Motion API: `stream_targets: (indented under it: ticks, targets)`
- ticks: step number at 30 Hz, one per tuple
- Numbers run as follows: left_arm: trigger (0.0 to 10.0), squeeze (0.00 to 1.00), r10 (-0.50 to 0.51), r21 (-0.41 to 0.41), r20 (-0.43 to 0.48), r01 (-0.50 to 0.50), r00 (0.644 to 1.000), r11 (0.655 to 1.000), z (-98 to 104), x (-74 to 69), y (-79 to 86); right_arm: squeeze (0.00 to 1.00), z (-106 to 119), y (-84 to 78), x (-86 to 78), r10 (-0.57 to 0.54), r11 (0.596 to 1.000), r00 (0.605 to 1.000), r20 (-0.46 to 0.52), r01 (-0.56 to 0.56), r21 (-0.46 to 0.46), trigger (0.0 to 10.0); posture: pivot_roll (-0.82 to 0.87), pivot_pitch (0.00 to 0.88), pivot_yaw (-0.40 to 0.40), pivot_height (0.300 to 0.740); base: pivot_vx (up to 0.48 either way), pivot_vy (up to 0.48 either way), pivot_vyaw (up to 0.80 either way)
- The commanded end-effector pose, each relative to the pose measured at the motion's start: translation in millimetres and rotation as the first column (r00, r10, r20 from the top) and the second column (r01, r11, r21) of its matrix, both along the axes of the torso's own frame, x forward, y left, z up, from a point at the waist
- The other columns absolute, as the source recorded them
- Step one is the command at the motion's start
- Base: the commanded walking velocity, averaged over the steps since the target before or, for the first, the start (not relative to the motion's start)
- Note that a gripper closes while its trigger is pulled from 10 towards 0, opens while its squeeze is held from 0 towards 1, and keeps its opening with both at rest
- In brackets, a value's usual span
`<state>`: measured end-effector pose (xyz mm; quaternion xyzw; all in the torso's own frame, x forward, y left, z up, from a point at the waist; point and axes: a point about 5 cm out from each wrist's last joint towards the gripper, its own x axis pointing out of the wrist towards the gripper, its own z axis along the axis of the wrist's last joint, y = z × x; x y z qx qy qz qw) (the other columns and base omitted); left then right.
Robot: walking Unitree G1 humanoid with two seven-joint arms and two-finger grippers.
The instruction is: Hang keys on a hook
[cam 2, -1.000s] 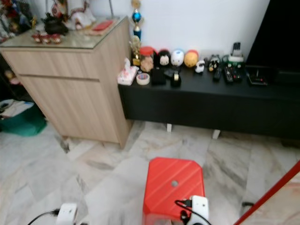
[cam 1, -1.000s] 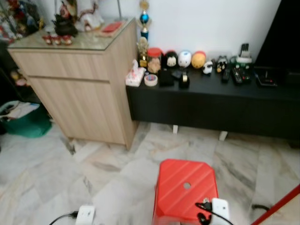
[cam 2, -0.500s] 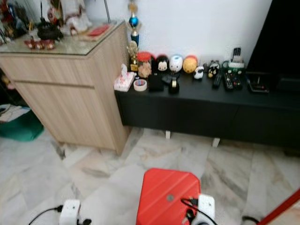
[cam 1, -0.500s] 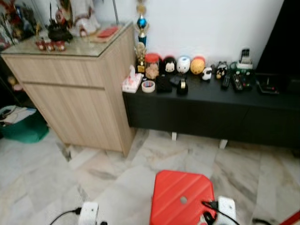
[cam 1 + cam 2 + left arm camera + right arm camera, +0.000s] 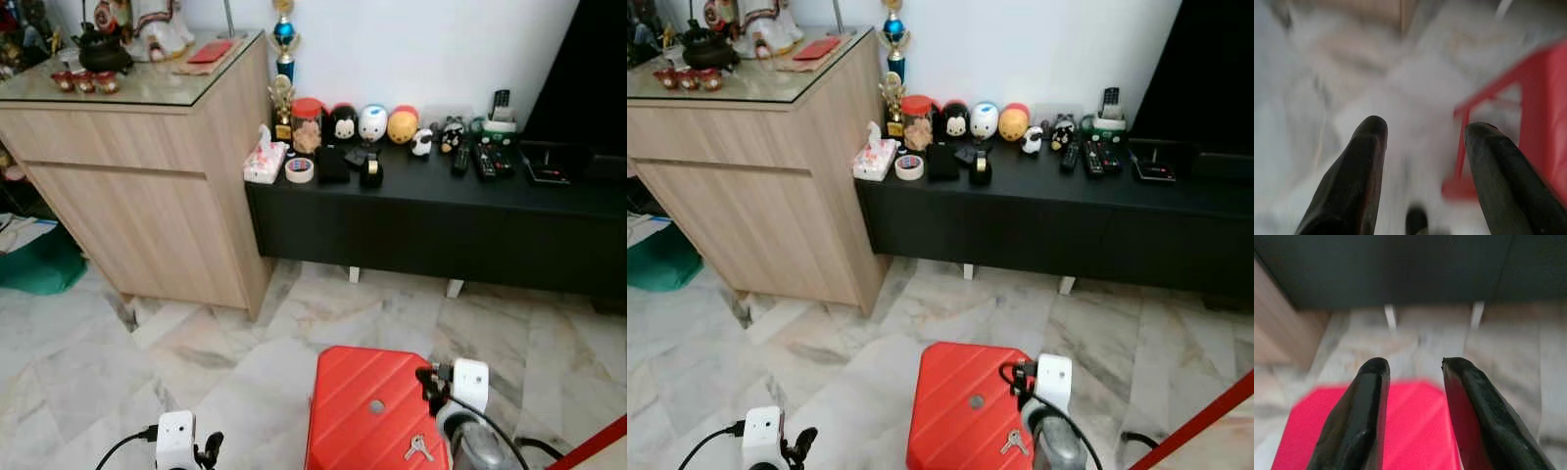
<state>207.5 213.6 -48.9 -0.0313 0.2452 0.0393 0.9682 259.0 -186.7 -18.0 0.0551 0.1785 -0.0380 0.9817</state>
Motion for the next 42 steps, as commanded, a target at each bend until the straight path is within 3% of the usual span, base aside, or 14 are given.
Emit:
stream_targets:
  ticks: [1,2,4,7,12,17,23,33,42]
  targets:
    - [10.0,0.0,-0.045,0.056,0.306,0.03,0.951,0.998,55,53.7,1.9,0.0,8,3.3,5.7,0.013,1.0,0.998,0.059,-0.013,-0.003,10.0,-0.02,0.024,0.012,0.74,0.0,0.0,0.0]
    - [10.0,0.0,-0.06,0.076,0.37,0.034,0.927,0.996,69,62.5,0.6,0.0,13,3.9,8.5,0.018,1.0,0.995,0.095,-0.017,-0.006,10.0,-0.02,0.022,0.01,0.74,0.0,0.0,0.0]
    - [10.0,0.0,-0.081,0.1,0.42,0.043,0.904,0.994,79,65.2,-2.6,0.0,22,5.1,11.6,0.027,1.0,0.987,0.156,-0.025,-0.019,10.0,-0.02,0.014,0.009,0.74,0.0,0.0,0.0]
    - [10.0,0.0,-0.117,0.131,0.492,0.059,0.862,0.99,92,62.9,-8.0,0.0,31,6.9,9.0,0.024,0.999,0.974,0.223,-0.017,-0.034,10.0,-0.03,0.0,0.013,0.74,0.0,0.0,0.0]
    - [10.0,0.0,-0.109,0.122,0.547,0.049,0.83,0.991,104,58.2,-4.8,0.0,29,13.6,0.5,0.028,0.999,0.971,0.237,-0.019,-0.038,10.0,0.0,0.0,0.013,0.74,0.0,0.0,0.0]
    - [10.0,0.0,-0.109,0.134,0.521,0.044,0.847,0.99,103,55.9,1.2,0.0,29,20.9,1.6,0.056,0.997,0.972,0.228,-0.044,-0.058,10.0,-0.01,0.0,0.022,0.74,0.0,0.0,0.0]
    - [10.0,0.0,-0.095,0.144,0.522,0.022,0.848,0.989,105,54.2,8.8,0.0,36,17.6,9.3,0.06,0.997,0.967,0.246,-0.044,-0.07,10.0,0.0,0.0,0.003,0.74,0.0,0.0,0.0]
    - [10.0,0.0,-0.074,0.143,0.525,-0.002,0.848,0.99,108,40.8,13.8,0.0,45,13.3,5.5,0.144,0.987,0.95,0.278,-0.117,-0.11,10.0,0.04,0.0,-0.025,0.74,0.0,0.0,0.0]
    - [10.0,0.0,-0.069,0.128,0.484,0.007,0.872,0.992,98,17.4,5.8,0.0,34,4.4,-21.1,0.111,0.99,0.966,0.232,-0.088,-0.106,10.0,0.07,0.0,-0.043,0.74,0.0,0.0,0.0]
